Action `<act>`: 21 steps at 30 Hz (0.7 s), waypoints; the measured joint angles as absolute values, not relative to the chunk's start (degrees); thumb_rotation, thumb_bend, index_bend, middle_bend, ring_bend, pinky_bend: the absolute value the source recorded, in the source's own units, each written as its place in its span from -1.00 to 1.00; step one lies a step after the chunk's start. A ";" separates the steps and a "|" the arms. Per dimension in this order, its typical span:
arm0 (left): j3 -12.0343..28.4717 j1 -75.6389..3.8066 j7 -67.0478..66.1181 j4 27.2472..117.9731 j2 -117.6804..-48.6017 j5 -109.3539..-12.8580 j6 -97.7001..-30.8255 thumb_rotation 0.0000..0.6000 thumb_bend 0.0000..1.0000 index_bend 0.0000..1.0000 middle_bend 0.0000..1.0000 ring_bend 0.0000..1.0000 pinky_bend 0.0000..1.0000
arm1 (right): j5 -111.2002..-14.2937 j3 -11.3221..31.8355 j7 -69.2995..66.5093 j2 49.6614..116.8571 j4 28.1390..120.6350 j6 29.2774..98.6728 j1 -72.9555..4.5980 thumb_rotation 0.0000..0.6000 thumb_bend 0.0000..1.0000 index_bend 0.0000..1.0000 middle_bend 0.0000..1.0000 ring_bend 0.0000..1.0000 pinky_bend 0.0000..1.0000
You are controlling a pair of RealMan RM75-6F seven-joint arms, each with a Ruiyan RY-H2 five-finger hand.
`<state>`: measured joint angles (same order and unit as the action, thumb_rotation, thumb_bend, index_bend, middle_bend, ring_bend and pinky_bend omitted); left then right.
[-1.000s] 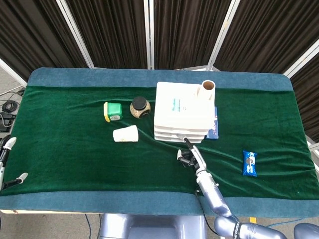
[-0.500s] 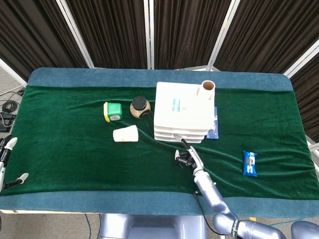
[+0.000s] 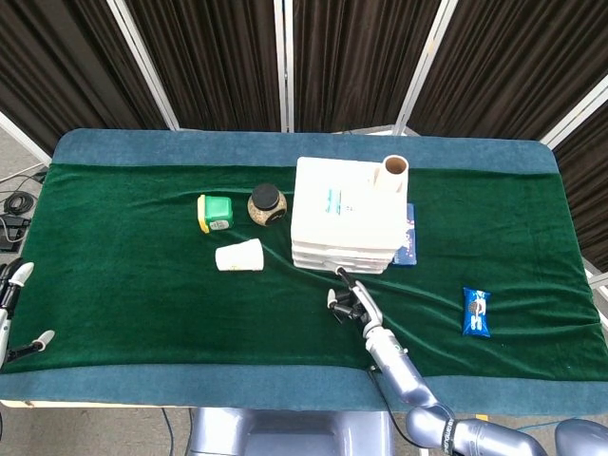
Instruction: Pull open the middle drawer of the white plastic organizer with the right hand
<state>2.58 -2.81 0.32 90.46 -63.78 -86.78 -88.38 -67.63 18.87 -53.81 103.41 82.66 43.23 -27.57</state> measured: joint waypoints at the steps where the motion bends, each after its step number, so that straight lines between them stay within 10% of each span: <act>1: 2.58 -2.82 0.31 90.45 -63.79 -86.76 -88.36 1.00 -0.85 -1.00 -1.00 -1.00 -1.00 | -67.67 18.84 -53.87 103.35 82.70 43.20 -27.55 1.00 0.30 -0.58 0.92 1.00 0.73; 21: 2.56 -2.92 0.07 90.45 -63.89 -86.65 -88.17 1.00 -0.85 -1.00 -1.00 -1.00 -1.00 | -70.19 17.20 -55.16 100.89 86.76 44.43 -26.26 1.00 0.30 -0.52 0.92 1.00 0.73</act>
<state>2.56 -2.92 0.07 90.45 -63.89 -86.65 -88.17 -70.19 17.20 -55.16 100.89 86.76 44.43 -26.26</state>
